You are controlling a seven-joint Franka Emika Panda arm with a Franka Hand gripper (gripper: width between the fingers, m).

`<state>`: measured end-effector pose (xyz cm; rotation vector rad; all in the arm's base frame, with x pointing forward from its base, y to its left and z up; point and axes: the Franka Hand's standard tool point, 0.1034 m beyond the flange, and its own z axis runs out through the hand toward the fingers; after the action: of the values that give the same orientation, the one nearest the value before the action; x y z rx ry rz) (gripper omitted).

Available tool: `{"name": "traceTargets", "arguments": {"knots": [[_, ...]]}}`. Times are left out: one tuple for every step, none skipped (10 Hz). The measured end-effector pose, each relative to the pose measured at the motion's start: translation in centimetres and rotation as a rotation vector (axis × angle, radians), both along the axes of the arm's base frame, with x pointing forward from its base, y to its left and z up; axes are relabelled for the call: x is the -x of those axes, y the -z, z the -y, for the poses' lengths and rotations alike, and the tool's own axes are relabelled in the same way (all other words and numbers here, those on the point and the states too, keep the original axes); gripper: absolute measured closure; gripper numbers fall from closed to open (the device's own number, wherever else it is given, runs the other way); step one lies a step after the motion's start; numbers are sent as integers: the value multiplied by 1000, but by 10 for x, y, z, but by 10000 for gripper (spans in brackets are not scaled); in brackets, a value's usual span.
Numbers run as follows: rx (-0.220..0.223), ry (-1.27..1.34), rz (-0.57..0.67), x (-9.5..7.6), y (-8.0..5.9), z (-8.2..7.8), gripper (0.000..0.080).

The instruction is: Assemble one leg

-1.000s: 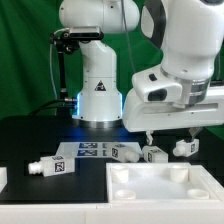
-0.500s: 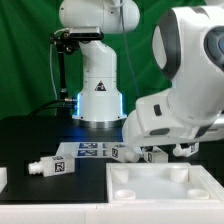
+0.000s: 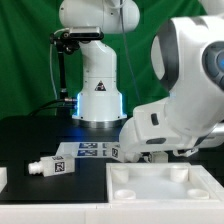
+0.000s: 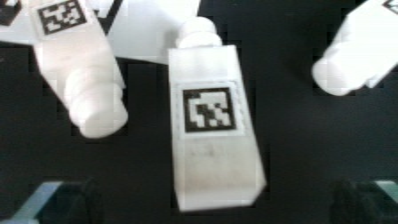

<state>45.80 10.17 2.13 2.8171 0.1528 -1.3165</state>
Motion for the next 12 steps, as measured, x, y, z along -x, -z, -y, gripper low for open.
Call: {"name": "traceTargets", "arguments": {"knots": [[4, -4, -7, 3, 4, -3, 150], [5, -4, -17, 7, 8, -3, 150], [6, -3, -23, 9, 11, -3, 150], [5, -4, -23, 10, 13, -3, 150], [5, -4, -25, 10, 13, -3, 150], [6, -3, -26, 11, 14, -3, 150], [5, -4, -26, 11, 13, -3, 150], [5, -4, -26, 11, 13, -3, 282], [5, -4, -26, 11, 14, -3, 282], [5, -4, -26, 11, 13, -3, 421], [5, -4, -26, 11, 13, -3, 514], [2, -6, -25, 9, 12, -2, 514]]}}
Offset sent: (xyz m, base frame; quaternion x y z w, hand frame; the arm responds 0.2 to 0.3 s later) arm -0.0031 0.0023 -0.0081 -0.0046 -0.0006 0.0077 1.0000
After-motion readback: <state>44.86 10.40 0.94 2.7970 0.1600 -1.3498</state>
